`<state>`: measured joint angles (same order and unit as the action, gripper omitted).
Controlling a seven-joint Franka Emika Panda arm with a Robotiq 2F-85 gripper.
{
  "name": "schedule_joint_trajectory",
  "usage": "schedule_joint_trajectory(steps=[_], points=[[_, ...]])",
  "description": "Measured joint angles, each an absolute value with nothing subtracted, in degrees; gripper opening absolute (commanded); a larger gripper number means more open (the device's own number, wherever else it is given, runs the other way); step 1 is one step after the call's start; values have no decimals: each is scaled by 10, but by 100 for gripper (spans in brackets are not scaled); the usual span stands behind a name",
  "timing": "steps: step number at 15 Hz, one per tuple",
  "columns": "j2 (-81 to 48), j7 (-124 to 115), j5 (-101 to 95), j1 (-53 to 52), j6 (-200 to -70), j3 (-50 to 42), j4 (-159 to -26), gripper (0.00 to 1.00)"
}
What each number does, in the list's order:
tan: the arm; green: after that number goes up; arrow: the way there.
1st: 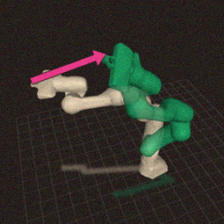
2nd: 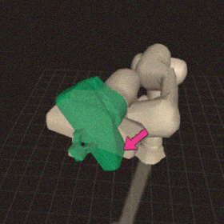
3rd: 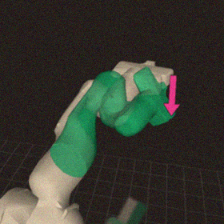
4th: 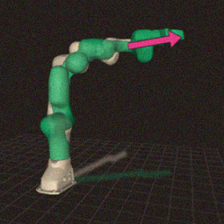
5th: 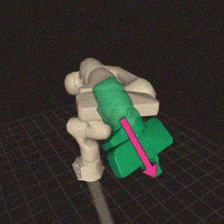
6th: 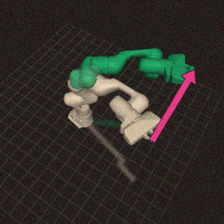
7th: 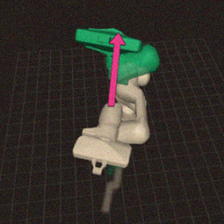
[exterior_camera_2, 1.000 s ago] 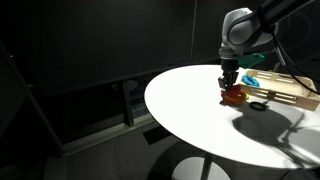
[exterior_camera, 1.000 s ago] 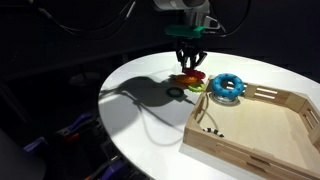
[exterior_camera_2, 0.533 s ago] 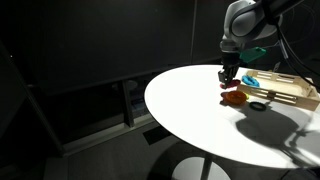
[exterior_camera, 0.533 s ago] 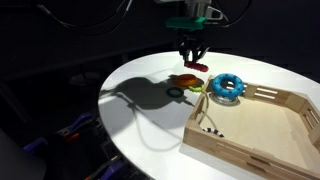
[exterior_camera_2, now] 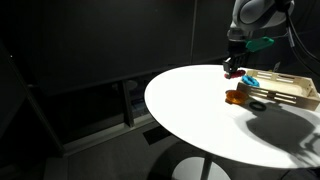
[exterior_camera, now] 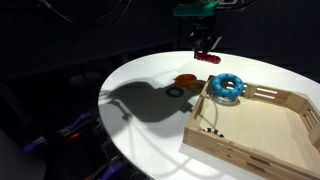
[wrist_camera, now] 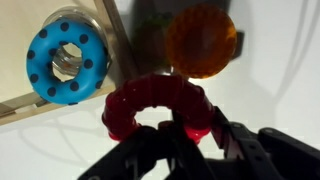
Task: Put the red ring in the box
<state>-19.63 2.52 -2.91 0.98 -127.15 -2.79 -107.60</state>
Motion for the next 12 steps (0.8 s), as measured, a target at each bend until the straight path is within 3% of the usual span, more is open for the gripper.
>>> schedule_joint_trajectory(steps=[12], points=[[-169,-58,9,61,-1272,-72,-1091,11]])
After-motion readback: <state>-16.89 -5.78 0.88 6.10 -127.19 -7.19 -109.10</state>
